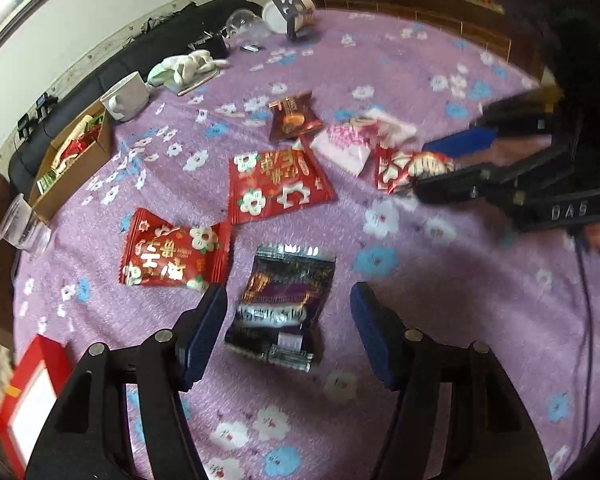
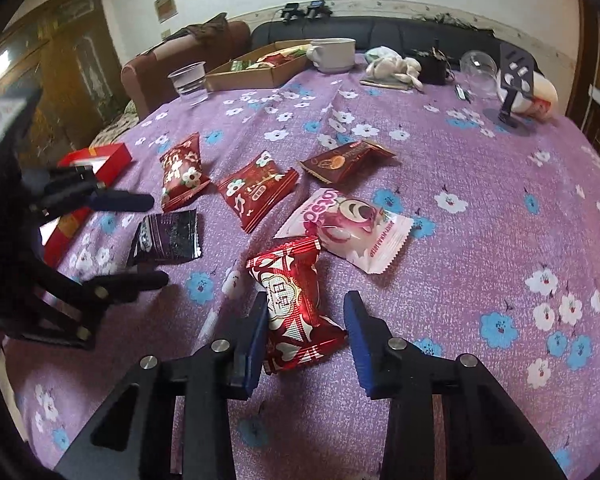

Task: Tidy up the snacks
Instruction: 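Grasp the dark purple packet with the left tool while the right tool grasps the red-white candy, then carry the dark purple packet and red-white candy over the red-framed tray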

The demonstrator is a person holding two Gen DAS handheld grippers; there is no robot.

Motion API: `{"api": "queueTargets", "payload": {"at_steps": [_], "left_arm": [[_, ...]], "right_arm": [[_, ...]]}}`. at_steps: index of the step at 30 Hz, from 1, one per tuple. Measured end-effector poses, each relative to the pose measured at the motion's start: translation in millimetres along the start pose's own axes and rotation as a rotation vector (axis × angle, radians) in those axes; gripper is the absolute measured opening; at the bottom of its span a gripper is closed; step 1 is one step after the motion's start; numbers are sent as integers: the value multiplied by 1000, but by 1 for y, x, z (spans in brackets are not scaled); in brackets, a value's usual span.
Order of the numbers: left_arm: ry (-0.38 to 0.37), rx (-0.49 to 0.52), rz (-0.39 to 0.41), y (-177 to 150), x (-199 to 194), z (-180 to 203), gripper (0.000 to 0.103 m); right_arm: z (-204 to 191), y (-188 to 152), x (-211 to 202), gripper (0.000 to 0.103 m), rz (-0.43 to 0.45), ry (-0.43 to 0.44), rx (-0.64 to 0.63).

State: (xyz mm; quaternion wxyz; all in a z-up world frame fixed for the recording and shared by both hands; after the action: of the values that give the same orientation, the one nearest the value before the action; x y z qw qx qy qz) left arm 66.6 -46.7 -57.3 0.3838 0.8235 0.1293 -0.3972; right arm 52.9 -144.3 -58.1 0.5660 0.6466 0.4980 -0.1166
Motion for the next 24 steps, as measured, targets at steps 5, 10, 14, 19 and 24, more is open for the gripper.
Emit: {"api": "queueTargets", "payload": {"at_steps": [5,10,14,19,24], "left_arm": [[-68,-56,-21,1,2,4,36],[-84,-147,-25,-7,-2,2,29],[-80,-241,-15,-15,-10,-3,25],[-81,-346,4,-21,-23,-12,21],[-76,-403,51,-31,-41,-13,20]], "right_arm": [[3,0,-2,39,13,32,47],[0,0,-3,38,20,28,39],[-2,3,-7,38,46,43,46],[-7,9,-15,38,88,129,82],[-14,13,-20,38,117,212,113]]}}
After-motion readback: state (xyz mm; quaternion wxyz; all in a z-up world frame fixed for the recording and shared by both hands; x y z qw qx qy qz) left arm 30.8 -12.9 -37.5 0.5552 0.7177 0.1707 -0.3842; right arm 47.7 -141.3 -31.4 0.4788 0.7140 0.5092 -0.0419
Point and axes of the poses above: each gripper's, at about its wrist camera, not at the fingertips, and x roughly the way its jaws point, z to its right, y to its top, the point moved 9 cm from there along x, roughly the way its jaws point, and after that the axes turned 15 degrees about y, right-handed, at the moved point
